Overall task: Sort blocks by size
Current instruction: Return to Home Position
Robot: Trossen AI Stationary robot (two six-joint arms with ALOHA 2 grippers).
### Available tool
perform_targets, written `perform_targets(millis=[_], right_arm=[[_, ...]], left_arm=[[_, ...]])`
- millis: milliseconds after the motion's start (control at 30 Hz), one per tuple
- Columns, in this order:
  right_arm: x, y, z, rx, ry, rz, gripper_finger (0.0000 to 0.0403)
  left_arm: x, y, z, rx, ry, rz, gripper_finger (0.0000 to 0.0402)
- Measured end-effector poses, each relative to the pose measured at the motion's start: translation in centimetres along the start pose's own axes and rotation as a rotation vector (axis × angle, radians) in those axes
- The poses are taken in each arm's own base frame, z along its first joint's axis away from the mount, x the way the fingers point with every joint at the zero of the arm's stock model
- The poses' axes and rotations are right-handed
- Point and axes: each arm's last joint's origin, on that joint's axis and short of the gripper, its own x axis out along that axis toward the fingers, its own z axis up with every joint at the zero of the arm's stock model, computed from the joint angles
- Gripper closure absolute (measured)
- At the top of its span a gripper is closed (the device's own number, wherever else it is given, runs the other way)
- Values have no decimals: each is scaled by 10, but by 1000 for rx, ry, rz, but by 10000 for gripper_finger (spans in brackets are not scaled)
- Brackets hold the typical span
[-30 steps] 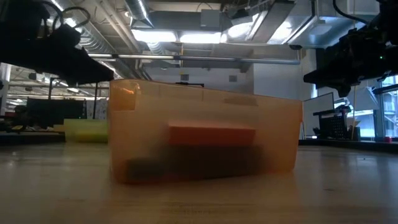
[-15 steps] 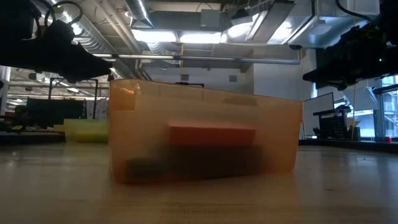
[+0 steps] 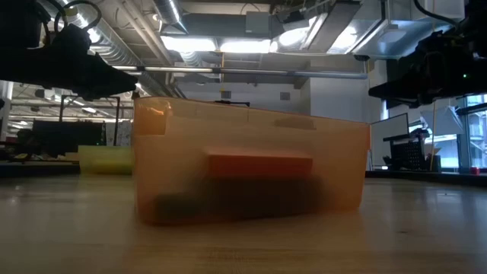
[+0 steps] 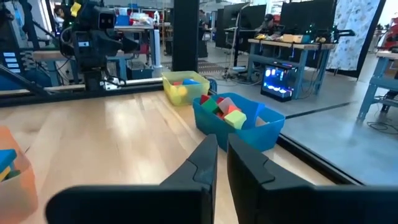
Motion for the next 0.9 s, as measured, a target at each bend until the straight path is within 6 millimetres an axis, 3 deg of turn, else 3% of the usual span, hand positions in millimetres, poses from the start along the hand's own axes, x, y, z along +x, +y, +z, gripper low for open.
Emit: perform_targets(millis=[900], right_arm=[[0,0,1,3,-12,0,370]], left_arm=[[0,0,0,0,1,0,205]])
